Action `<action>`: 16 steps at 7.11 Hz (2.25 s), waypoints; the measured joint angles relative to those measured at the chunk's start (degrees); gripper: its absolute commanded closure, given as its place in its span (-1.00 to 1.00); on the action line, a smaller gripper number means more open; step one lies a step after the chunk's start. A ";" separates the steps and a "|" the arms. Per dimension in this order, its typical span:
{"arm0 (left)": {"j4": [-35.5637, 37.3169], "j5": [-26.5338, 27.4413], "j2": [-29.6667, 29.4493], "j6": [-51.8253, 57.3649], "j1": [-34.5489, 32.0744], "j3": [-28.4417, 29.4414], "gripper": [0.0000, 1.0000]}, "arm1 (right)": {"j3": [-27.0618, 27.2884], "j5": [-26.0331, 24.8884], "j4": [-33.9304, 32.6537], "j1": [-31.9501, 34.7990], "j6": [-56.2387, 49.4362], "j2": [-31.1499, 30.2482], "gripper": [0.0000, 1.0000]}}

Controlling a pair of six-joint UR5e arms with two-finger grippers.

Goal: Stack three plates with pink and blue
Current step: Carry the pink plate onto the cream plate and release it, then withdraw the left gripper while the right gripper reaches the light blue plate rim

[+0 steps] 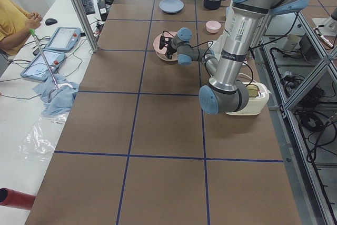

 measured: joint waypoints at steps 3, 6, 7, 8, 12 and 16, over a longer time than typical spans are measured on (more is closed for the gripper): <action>0.10 0.10 0.44 1.10 -0.17 -0.40 1.00 | -0.01 0.02 -0.07 -0.04 0.01 0.00 -1.00; 0.23 0.00 1.91 3.54 -0.27 -2.18 -0.99 | -0.03 0.02 -0.07 -0.01 0.01 0.00 -1.00; 0.24 0.11 2.27 3.76 -0.17 -2.09 -1.00 | -0.07 0.02 -0.07 0.00 0.01 0.00 -1.00; 0.24 0.15 2.72 3.92 -0.19 -2.26 -1.00 | -0.14 0.02 -0.09 0.00 0.01 -0.01 -1.00; 5.74 -12.90 12.47 26.29 -9.04 -14.80 -1.00 | -1.32 -0.33 4.01 -2.18 8.65 -1.59 -0.95; 6.58 -19.94 21.85 37.51 -16.14 -21.21 -1.00 | -12.28 -11.93 41.88 -20.86 44.51 -5.65 -0.83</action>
